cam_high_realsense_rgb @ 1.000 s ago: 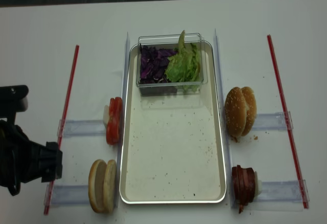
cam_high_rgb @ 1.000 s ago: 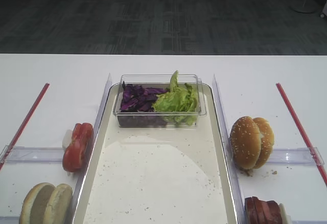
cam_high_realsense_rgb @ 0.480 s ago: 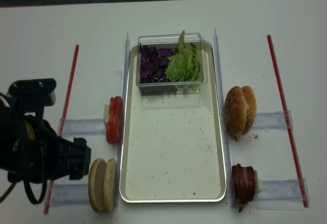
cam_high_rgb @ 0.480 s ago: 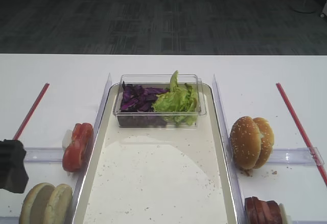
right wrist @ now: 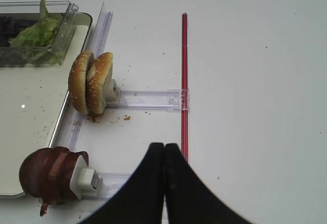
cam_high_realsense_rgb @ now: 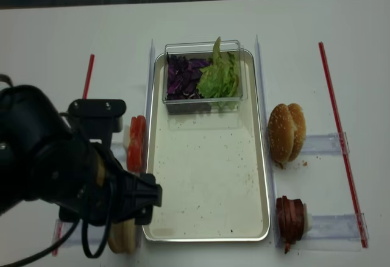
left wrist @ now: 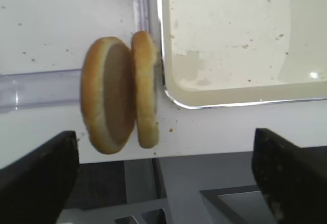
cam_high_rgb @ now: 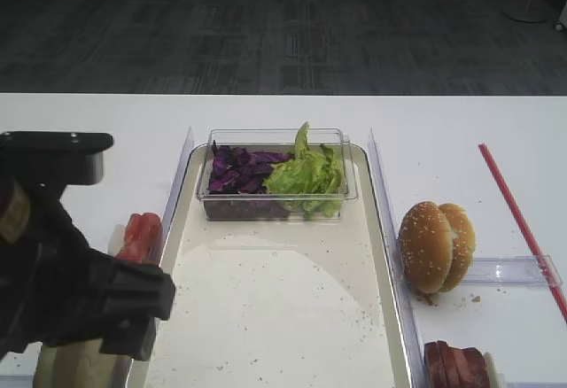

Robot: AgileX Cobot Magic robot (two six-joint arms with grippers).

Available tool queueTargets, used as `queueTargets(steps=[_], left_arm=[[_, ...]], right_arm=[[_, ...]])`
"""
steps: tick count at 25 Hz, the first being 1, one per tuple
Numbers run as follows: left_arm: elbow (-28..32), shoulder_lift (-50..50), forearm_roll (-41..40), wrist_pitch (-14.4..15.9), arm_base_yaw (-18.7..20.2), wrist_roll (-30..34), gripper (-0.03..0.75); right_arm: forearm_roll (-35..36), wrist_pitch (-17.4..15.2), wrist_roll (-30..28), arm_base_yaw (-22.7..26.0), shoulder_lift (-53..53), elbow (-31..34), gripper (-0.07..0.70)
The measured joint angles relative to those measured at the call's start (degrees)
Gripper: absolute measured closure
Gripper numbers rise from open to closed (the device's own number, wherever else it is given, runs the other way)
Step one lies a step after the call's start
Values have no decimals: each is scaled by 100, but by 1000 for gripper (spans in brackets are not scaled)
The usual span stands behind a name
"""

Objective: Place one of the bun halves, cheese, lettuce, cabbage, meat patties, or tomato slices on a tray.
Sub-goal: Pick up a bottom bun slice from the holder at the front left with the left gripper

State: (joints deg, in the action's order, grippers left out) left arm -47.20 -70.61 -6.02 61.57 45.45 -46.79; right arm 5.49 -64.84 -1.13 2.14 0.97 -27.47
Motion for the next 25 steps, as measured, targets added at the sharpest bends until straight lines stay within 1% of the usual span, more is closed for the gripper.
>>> queueTargets(steps=[3,5,7,10,18,21,25], left_arm=[[-27,-271,0,-100,237,-234,87],[-27,-416,23,-151,305,-263,87],[-27,-488,45,-270,355,-276,87],[-27,-516,82,-473,368,-340,87],[-35,-951,82,-577,368,-348,87],[-35,-1204,82,-669,368,-256,87],[-35,-1428,-85,-708,368,-226,98]], right_arm=[[0,0,0,0,0,0,267],[0,0,0,0,0,0,267],[0,0,0,0,0,0,267],[0,0,0,0,0,0,267],[0,0,0,0,0,0,267],[0,0,0,0,0,0,267],[0,0,0,0,0,0,267]])
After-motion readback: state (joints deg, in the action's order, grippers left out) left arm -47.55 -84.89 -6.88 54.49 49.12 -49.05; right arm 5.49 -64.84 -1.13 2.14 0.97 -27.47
